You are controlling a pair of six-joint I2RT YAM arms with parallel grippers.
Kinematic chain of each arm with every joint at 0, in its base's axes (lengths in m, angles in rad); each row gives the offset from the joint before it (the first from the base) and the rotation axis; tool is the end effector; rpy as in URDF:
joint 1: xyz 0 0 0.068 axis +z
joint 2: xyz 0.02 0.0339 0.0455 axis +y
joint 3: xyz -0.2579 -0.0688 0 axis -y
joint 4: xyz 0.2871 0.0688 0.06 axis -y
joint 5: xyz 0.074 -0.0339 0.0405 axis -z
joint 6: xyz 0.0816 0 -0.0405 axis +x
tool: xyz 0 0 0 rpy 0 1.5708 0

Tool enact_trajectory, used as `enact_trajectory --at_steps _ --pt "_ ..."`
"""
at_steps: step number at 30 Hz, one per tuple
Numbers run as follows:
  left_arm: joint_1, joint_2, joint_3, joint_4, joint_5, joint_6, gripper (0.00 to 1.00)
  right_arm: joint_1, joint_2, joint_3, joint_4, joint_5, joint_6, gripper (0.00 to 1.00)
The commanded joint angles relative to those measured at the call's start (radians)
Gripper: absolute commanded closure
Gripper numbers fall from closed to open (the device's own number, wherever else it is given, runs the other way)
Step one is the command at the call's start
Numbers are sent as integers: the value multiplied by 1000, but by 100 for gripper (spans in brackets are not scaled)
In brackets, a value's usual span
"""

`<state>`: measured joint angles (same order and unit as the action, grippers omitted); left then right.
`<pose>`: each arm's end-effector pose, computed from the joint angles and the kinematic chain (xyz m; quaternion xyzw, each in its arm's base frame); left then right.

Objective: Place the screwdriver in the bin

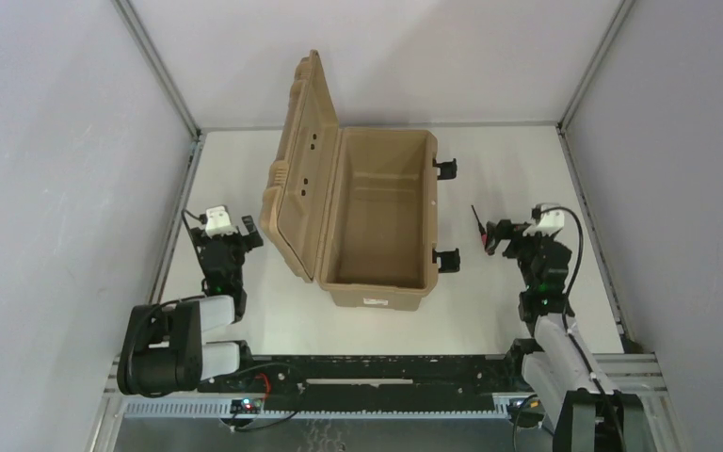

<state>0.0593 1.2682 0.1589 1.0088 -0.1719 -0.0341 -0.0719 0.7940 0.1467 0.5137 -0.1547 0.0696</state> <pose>0.2770 0.0304 0.1138 -0.0920 0.7355 0.0721 0.6674 0.2579 -0.0060 0.1516 0.0023 0.7522 0.0574 0.6564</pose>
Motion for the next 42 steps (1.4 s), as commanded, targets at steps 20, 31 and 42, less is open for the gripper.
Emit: enact_trajectory --at_steps 20,31,42 --pt "-1 -3 31 67 6 15 0 65 784 1192 -1370 236 -8 5" --pt "-1 -3 31 67 5 16 0 168 1118 1197 -1370 335 -21 10" --pt "0 -3 31 67 5 16 0 171 1194 1199 -1310 311 -4 97"
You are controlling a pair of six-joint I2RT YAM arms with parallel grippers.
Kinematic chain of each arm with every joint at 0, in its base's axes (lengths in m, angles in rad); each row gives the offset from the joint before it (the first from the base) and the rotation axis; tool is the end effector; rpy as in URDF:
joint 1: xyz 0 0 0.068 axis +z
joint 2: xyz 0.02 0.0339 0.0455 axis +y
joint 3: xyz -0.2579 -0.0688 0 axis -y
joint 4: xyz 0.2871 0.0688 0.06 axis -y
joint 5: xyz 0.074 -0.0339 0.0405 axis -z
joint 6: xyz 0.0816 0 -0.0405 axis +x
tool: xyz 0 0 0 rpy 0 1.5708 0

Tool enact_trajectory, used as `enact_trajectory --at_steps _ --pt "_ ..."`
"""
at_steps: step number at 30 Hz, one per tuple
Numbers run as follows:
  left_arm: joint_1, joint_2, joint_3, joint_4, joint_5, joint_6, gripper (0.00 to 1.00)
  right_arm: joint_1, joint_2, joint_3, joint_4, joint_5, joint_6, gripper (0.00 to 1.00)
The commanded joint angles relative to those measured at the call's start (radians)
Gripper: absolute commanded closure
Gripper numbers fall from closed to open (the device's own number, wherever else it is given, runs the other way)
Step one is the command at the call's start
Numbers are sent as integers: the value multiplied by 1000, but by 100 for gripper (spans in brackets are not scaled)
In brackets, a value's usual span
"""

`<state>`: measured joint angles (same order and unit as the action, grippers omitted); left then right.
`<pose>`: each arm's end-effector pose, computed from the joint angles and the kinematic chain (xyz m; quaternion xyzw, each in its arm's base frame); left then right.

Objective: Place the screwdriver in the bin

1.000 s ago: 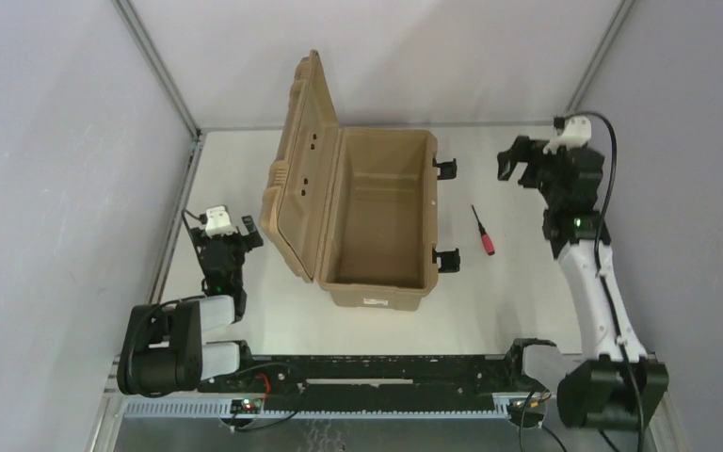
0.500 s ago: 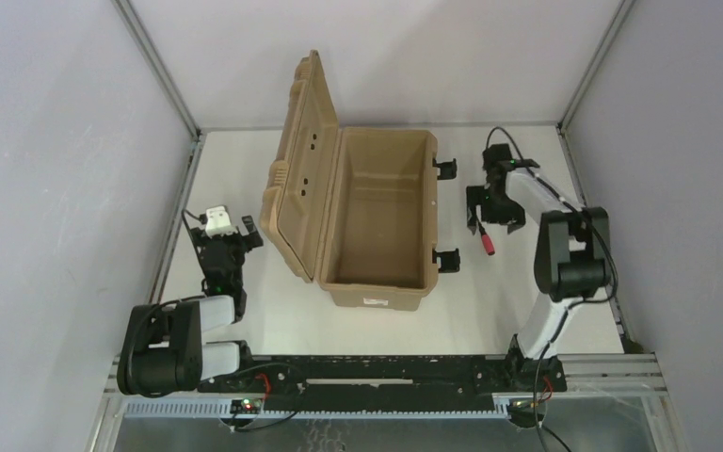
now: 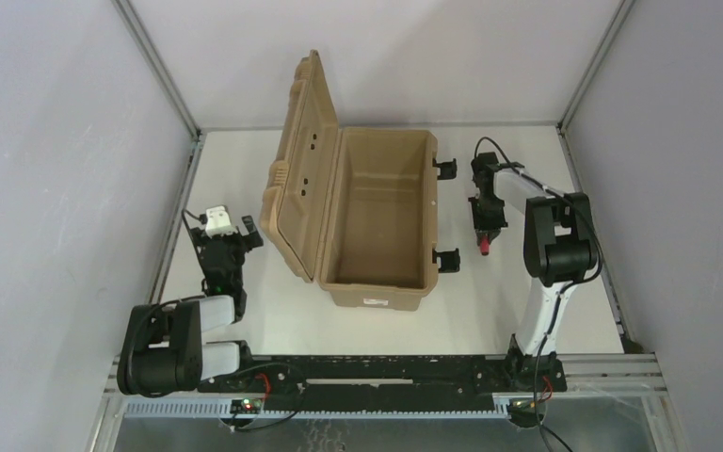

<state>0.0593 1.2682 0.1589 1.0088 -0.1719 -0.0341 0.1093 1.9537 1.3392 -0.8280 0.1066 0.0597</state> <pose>0.2770 0.0304 0.1138 -0.0920 0.7355 0.0721 0.6674 0.4039 0.0356 0.0824 -0.0213 0.9963 -0.0476 0.0683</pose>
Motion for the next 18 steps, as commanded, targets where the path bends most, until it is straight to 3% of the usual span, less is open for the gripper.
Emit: enact_trajectory --at_steps 1,6,12,15,18 --pt "-1 -3 31 66 5 15 0 -10 25 6 25 56 11 100" --pt "-1 -2 31 68 5 15 0 -7 -126 50 -54 79 50 100" --pt "-1 -1 31 70 5 15 0 9 -341 313 -201 37 177 100" --pt "-1 -2 31 70 5 16 0 72 -414 461 -193 3 257 100" --pt "-1 -2 31 70 6 15 0 211 -435 562 -163 36 302 100"
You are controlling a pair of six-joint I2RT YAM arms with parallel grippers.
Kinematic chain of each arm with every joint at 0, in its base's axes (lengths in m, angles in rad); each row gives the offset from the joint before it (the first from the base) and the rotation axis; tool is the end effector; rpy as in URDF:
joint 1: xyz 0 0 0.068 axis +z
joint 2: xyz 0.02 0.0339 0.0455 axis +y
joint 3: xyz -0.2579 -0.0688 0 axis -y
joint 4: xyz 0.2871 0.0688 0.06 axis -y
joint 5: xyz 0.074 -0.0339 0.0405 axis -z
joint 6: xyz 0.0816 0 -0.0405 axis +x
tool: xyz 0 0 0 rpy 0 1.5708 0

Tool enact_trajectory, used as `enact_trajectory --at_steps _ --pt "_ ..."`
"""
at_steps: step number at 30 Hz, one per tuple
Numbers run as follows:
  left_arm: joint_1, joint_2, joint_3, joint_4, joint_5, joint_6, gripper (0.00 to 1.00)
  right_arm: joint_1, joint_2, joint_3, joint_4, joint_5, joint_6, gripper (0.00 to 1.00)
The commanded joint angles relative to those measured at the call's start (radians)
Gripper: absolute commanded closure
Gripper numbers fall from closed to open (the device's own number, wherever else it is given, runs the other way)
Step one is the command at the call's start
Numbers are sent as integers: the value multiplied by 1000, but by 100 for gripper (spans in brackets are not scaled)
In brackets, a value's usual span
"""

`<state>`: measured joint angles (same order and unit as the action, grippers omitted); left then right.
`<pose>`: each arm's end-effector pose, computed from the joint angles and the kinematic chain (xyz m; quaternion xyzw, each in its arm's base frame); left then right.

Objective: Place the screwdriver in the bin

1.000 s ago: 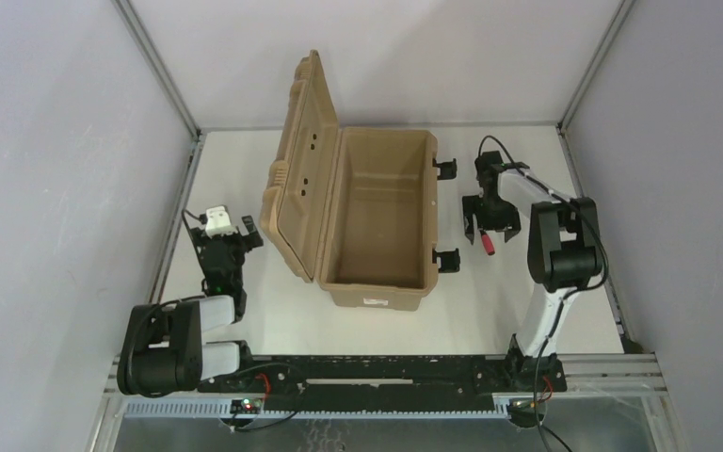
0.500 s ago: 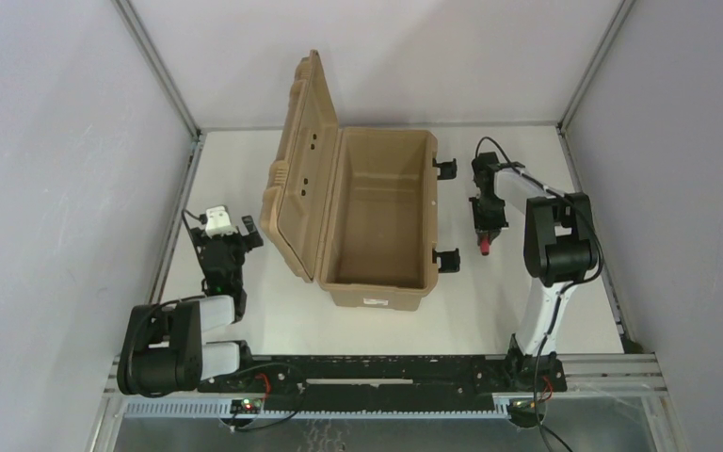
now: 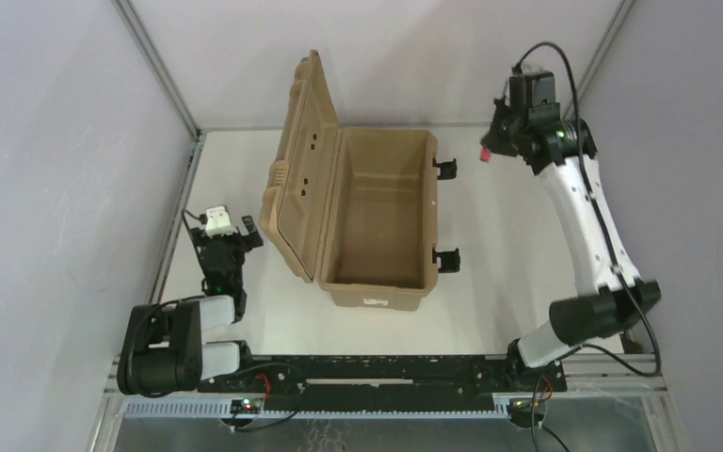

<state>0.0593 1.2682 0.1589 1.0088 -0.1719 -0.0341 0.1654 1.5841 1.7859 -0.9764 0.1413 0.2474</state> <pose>0.2770 0.0304 0.1138 -0.0920 0.7355 0.0721 0.6674 0.3997 0.0551 0.3794 0.0650 0.9176 0.0156 0.3918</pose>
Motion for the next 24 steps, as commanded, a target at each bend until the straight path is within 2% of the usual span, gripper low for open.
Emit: enact_trajectory --at_steps 1,5,10,14,24 --pt "-1 -1 30 70 5 15 0 208 -57 141 -9 24 126 100" --pt "-3 -1 31 69 5 15 0 401 19 217 5 40 198 100" --pt "-1 -3 30 68 5 16 0 529 181 268 -25 24 238 100" --pt "-1 -3 30 67 5 16 0 572 306 253 -55 41 250 100" --pt "-1 -2 31 67 4 16 0 576 449 -16 77 -28 271 100"
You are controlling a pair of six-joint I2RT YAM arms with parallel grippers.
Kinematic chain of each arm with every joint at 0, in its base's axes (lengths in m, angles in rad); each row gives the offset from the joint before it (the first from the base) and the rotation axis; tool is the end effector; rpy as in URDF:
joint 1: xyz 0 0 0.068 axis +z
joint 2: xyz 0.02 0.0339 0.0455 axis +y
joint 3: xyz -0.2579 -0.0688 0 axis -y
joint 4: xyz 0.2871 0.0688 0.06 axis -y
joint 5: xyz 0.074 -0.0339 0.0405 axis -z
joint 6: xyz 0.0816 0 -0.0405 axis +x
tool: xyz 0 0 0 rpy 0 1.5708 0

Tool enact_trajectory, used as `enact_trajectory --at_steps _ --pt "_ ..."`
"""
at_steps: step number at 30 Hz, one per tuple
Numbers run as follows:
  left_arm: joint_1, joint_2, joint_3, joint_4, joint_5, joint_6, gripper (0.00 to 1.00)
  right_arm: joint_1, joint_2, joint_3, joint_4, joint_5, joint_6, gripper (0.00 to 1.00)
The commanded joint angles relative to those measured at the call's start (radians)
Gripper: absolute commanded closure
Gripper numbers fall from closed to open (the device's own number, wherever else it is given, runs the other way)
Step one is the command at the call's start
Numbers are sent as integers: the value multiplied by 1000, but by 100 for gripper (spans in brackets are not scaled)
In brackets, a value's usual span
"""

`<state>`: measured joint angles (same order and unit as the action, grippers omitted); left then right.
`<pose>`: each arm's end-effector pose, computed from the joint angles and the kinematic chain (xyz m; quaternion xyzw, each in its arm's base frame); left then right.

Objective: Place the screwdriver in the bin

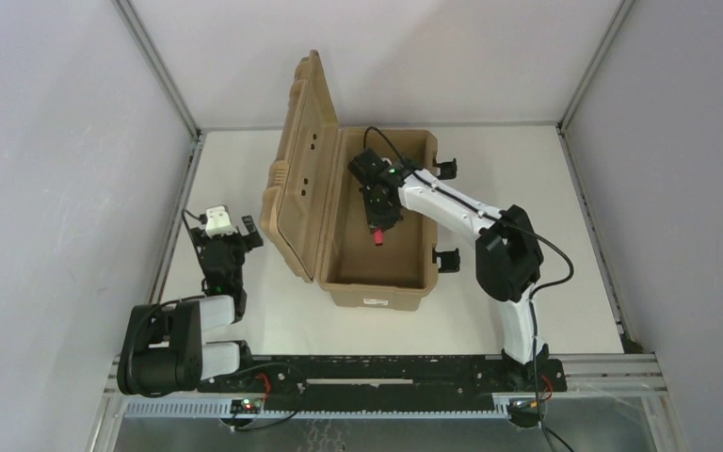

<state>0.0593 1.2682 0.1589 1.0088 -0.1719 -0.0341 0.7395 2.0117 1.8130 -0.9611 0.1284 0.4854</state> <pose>0.2770 0.0304 0.1138 -0.0920 0.7355 0.0721 0.6674 0.3655 0.3193 0.2069 -0.1108 0.9707 0.0657 0.2027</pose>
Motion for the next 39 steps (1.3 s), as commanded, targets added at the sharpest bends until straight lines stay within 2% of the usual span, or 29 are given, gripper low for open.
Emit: enact_trajectory --at_steps 1,12,18,27,33,35,37,39 --pt "-1 -2 31 67 3 15 0 1 37 -54 67 -21 36 100" --pt "-1 -2 31 68 4 16 0 -50 117 -143 173 -32 69 100" --pt "0 -1 30 68 4 16 0 -68 132 -147 183 -40 76 74" --pt "-1 -2 31 68 4 16 0 -93 71 -141 182 -46 79 52" --pt "-2 -1 30 67 4 16 0 -95 -13 -57 115 -5 39 40" --pt "-2 -2 31 68 4 16 0 -95 -46 -21 89 12 14 31" --pt "-1 -2 30 68 4 16 0 -95 -86 11 75 32 -14 17" --pt "-1 -2 30 68 5 16 0 -99 -135 37 68 41 -39 8"
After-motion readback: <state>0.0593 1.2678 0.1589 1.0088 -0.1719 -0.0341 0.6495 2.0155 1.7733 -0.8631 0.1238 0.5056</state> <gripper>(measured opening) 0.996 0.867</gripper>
